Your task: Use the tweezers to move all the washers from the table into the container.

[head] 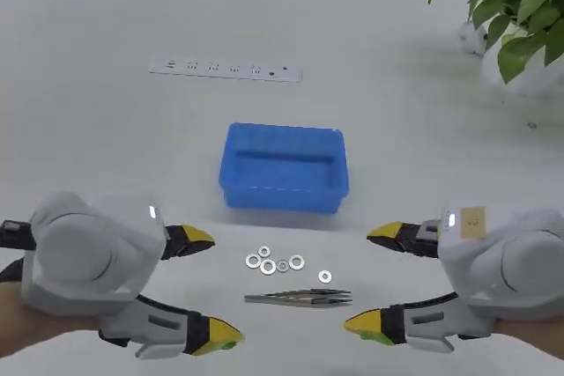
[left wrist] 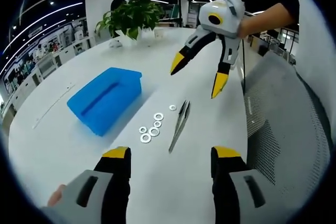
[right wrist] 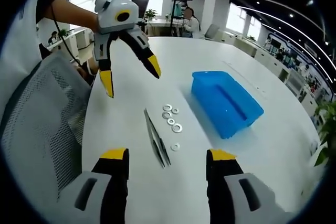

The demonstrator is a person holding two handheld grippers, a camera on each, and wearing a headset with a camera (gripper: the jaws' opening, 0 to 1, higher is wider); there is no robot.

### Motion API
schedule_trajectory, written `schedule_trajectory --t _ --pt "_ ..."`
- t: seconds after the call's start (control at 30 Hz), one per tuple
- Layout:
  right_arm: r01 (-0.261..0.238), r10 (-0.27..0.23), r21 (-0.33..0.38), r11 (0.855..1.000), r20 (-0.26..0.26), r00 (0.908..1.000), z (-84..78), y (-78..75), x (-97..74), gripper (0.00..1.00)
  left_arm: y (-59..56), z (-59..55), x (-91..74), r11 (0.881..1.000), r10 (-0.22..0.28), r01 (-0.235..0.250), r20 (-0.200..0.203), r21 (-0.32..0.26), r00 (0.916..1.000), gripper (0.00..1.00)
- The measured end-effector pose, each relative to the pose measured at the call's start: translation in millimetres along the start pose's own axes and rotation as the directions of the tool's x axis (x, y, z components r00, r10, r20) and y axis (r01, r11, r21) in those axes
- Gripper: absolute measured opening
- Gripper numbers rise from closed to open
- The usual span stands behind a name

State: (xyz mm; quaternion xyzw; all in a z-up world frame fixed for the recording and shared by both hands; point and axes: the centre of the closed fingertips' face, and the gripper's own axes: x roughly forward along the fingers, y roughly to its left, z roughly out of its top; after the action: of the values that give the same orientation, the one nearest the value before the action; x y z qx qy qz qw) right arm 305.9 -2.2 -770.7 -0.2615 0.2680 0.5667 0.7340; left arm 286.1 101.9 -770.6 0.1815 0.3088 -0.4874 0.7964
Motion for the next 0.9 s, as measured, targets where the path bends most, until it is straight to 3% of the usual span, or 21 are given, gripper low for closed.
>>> schedule_trajectory --t 0.23,0.3,0.43,0.57,0.8,0.9 --pt "-0.08 0.079 -0.063 0.995 -0.016 0.9967 4.9 13.9 22.9 0.49 -0.3 -1.0 16.9 1.0 -0.021 0.021 -0.018 0.005 0.9996 0.59" --pt "-0.096 0.094 -0.086 0.992 -0.023 0.9953 5.2 16.1 27.4 0.4 -0.5 -1.1 20.7 1.0 -0.023 0.023 -0.021 0.01 0.9995 0.58" --pt "-0.118 0.115 -0.096 0.988 -0.037 0.9926 4.8 17.4 33.1 0.37 -1.4 -1.9 25.9 0.999 -0.032 0.033 -0.026 0.01 0.9991 0.53" --pt "-0.145 0.138 -0.097 0.985 -0.073 0.9877 -0.8 17.3 41.0 0.31 -4.7 -6.6 33.1 0.998 -0.056 0.057 -0.059 0.022 0.9967 0.44" --pt "-0.186 0.174 -0.099 0.978 -0.119 0.9775 -7.1 20.7 49.9 0.26 -7.6 -8.7 41.0 0.996 -0.074 0.077 -0.088 0.041 0.9934 0.42" --pt "-0.179 0.161 -0.127 0.976 -0.141 0.9769 -10.5 18.3 52.4 0.22 -9.1 -9.3 42.9 0.995 -0.084 0.089 -0.102 0.048 0.9913 0.37"
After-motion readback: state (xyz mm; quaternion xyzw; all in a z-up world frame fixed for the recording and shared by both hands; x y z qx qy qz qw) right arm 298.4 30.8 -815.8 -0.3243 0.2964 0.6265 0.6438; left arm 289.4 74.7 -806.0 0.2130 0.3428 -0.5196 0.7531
